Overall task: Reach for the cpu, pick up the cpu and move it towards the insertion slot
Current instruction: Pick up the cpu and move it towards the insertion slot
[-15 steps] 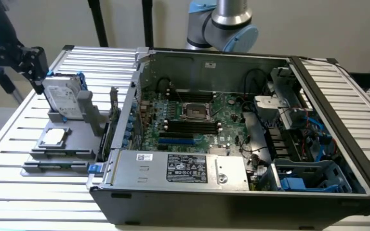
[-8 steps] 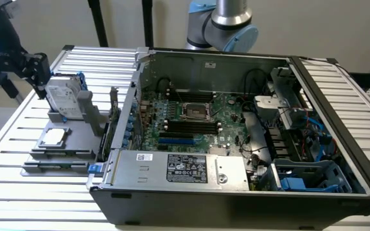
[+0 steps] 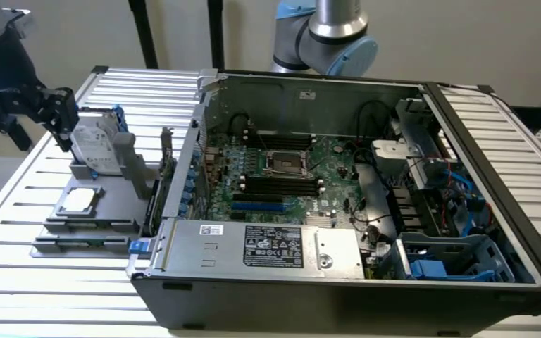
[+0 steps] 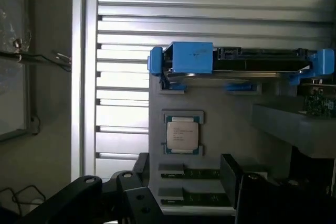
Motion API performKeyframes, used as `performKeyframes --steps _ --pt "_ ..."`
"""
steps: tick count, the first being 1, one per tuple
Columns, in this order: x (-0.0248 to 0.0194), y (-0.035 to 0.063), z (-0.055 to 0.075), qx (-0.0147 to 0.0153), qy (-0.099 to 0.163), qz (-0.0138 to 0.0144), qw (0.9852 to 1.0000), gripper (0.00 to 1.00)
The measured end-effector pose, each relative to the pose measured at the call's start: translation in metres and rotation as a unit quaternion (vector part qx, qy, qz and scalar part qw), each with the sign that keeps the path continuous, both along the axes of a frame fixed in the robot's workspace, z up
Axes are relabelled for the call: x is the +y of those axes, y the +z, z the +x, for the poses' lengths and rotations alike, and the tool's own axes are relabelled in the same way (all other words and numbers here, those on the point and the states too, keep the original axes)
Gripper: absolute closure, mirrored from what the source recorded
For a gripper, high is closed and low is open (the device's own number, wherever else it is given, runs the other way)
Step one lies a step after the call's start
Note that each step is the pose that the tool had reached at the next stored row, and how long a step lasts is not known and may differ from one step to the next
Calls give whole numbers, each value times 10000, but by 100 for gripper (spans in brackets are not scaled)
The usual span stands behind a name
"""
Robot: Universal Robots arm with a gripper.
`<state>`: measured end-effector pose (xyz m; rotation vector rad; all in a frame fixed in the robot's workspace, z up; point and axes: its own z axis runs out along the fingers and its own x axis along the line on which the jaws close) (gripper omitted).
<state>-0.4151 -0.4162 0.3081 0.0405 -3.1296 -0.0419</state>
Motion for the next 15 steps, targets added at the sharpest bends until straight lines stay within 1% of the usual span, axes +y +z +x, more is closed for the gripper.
performKeyframes --steps 15 --pt "0 -273 0 0 0 0 10000 35"
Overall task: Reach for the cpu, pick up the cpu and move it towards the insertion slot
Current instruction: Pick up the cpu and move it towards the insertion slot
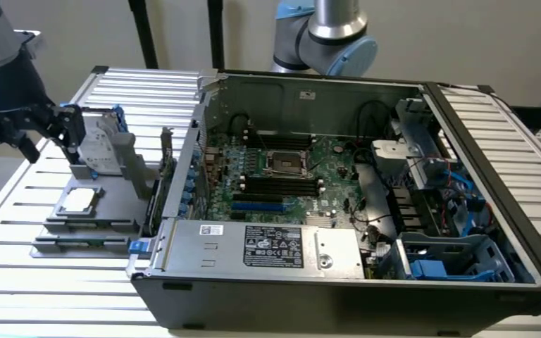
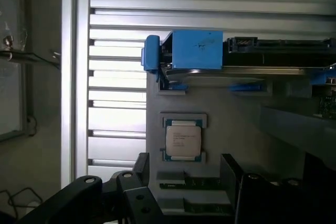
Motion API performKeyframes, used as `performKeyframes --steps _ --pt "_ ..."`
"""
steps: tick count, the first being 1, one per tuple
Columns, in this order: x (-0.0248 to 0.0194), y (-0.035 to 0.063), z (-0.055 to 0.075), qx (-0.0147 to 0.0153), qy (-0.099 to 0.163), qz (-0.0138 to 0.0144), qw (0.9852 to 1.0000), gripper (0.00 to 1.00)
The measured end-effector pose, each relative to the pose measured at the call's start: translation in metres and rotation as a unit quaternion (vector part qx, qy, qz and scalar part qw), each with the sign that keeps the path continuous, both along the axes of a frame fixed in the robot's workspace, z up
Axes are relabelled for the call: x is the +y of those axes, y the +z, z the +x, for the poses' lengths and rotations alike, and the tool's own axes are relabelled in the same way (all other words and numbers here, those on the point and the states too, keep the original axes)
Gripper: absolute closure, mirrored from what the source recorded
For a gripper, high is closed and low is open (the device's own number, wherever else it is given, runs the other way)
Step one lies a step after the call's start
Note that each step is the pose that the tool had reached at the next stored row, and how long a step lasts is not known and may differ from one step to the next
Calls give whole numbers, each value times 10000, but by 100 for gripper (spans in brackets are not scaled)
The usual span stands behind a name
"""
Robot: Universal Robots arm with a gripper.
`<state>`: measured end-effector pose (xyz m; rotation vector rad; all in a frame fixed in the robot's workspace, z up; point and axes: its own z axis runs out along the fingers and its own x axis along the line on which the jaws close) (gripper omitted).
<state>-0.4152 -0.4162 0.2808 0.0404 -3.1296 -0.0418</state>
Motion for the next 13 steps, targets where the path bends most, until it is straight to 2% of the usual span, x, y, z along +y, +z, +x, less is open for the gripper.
performKeyframes --steps 13 --pt "-4 -236 0 -1 0 0 10000 35"
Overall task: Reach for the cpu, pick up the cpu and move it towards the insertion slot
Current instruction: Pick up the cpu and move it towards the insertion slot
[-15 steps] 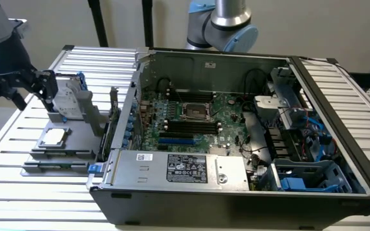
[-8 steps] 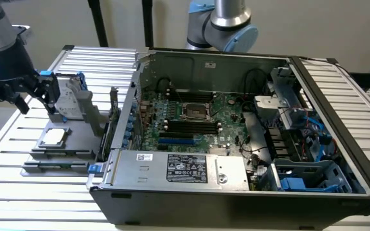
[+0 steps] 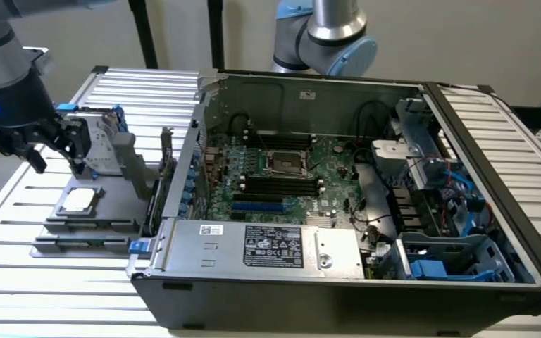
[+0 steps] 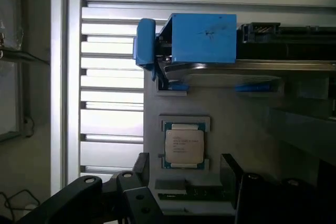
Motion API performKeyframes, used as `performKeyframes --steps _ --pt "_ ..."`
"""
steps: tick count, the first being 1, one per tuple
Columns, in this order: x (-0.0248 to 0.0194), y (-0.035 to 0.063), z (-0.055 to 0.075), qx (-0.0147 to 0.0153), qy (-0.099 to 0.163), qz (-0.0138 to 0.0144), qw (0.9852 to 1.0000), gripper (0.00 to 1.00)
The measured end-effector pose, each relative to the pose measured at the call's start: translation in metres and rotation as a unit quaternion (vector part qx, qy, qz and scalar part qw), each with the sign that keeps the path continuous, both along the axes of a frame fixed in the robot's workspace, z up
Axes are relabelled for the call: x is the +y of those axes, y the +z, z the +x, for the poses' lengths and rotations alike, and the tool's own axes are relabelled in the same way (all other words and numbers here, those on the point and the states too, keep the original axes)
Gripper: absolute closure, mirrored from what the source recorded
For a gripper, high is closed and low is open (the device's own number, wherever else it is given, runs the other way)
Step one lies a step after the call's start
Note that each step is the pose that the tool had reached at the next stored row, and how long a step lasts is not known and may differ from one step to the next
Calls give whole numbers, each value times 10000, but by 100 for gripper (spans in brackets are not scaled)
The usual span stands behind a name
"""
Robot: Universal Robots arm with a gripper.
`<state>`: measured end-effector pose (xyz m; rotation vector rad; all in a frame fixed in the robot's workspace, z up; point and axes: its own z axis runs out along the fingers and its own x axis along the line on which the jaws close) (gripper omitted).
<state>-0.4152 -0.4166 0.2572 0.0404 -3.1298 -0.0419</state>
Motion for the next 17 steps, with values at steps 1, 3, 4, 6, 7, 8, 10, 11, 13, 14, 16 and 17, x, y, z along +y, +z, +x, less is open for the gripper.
performKeyframes --steps 1,3,4,6,7,8,10,11,13,14,16,17 --pt "-2 -18 0 0 1 0 10000 35" --pt "-5 -54 1 0 0 0 10000 35" --pt "-7 -70 2 1 1 -1 10000 35" --pt "-11 -102 5 0 1 0 10000 35" --pt "-13 -116 6 0 0 0 10000 35" --pt "-15 -131 7 0 1 0 10000 35" --pt "-19 -161 9 0 1 0 10000 35" --pt "-21 -177 9 0 1 0 10000 35" --pt "-27 -206 10 0 1 0 10000 35" --pt "-30 -221 11 0 0 0 10000 35" --pt "-35 -250 12 0 0 0 10000 35" --pt "-37 -262 12 1 0 -1 10000 35"
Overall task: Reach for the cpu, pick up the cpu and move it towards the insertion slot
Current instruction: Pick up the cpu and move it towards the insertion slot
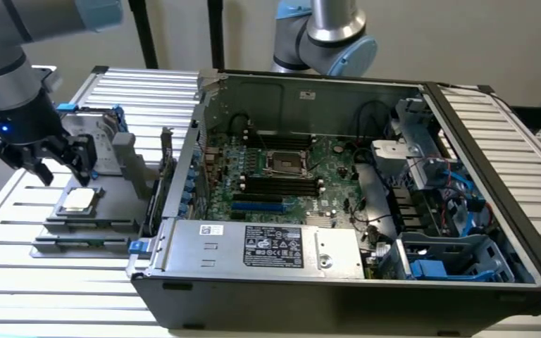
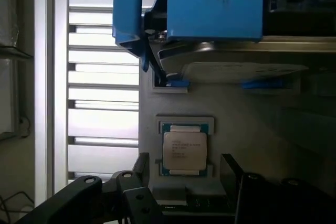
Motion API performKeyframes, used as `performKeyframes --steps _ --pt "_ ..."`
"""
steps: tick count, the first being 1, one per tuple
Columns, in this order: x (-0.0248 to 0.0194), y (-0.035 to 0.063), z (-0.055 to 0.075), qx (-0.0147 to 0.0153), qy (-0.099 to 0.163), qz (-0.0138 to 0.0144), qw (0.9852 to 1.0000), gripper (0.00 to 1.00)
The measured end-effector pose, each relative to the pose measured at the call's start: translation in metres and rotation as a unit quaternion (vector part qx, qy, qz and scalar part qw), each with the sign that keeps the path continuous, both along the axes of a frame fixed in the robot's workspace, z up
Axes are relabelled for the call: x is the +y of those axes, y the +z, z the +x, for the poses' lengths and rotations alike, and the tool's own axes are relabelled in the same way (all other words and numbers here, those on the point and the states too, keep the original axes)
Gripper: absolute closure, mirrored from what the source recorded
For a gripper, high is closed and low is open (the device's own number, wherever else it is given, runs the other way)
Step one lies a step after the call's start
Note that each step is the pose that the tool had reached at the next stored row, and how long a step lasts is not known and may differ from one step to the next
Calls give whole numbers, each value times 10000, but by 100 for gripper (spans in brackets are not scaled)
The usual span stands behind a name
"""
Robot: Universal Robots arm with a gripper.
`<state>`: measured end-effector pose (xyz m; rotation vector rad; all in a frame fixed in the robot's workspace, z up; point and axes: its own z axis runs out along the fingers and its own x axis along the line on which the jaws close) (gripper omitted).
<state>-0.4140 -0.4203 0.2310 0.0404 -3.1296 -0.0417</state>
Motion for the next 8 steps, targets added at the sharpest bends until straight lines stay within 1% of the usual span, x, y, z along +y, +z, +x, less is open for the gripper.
performKeyframes --steps 8 --pt "-7 -84 5 -6 0 0 10000 35"
